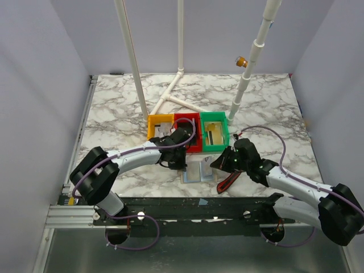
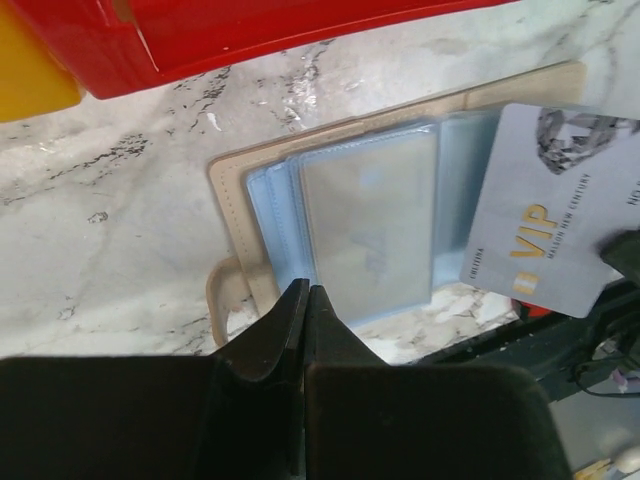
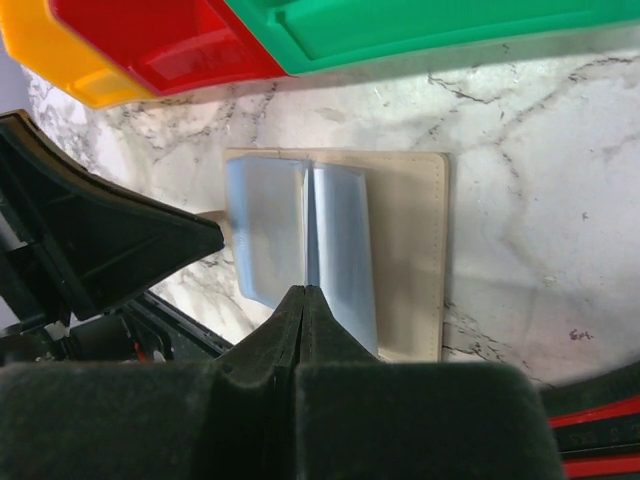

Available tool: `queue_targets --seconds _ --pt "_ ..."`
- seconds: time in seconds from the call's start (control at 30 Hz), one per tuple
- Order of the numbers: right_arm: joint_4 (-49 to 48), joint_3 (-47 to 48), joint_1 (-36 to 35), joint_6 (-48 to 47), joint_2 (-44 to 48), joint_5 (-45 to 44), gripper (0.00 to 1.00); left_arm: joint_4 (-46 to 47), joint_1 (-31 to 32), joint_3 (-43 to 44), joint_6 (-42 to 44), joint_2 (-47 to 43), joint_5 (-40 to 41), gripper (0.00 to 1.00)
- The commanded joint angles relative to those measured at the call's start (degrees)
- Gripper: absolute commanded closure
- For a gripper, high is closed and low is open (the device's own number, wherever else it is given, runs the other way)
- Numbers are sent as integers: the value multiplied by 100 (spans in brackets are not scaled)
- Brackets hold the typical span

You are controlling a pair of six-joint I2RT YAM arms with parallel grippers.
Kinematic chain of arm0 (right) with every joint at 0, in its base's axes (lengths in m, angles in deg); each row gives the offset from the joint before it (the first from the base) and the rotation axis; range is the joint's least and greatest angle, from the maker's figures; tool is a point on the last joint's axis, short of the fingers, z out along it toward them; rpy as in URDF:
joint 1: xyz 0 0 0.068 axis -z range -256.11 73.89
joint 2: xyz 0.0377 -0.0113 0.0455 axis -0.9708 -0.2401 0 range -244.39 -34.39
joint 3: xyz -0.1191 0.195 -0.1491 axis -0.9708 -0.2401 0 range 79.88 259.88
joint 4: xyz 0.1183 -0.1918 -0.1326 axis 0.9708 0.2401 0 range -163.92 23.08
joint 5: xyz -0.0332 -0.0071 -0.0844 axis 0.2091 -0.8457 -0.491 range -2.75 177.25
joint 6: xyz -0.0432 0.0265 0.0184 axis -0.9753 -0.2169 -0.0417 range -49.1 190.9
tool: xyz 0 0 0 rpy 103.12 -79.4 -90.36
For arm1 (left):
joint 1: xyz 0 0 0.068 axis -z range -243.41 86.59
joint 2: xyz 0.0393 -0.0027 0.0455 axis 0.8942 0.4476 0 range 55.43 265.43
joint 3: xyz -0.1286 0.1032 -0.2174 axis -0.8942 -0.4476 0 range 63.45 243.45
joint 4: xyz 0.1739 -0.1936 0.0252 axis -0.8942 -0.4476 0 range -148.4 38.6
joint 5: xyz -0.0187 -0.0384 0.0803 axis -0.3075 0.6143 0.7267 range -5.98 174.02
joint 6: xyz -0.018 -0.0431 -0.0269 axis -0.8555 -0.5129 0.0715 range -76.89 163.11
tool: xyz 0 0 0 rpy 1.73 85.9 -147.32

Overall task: Take the credit cards out of the card holder
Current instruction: Place the credit card in the storage box.

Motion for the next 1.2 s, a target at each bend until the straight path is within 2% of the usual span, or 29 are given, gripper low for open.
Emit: queue_targets --seconds 0.0,0.1,0.17,0.27,0.37,0.4,0.53,0.9,1.17 --pt "215 263 24 -82 34 37 99 -319 -6 317 127 -432 193 98" --pt "293 375 27 -108 31 61 99 -426 -13 391 145 -615 232 94" --pt "333 449 24 -126 34 76 100 -486 -43 413 162 -746 246 88" --pt "386 544 24 -143 47 107 99 -481 -135 373 154 -952 217 74" --pt "437 628 24 -165 65 132 99 -407 -296 265 151 -1204 67 44" --pt "444 656 29 -168 58 140 99 -368 -365 209 154 -1304 16 37" --pt "457 774 26 -137 60 198 99 -241 -576 32 161 -1671 -177 27" --pt "434 1345 24 -77 -78 466 99 149 -1092 -420 149 -2594 -803 26" --pt "180 1727 29 74 -275 858 99 821 -1321 -798 -102 -2852 -1562 26"
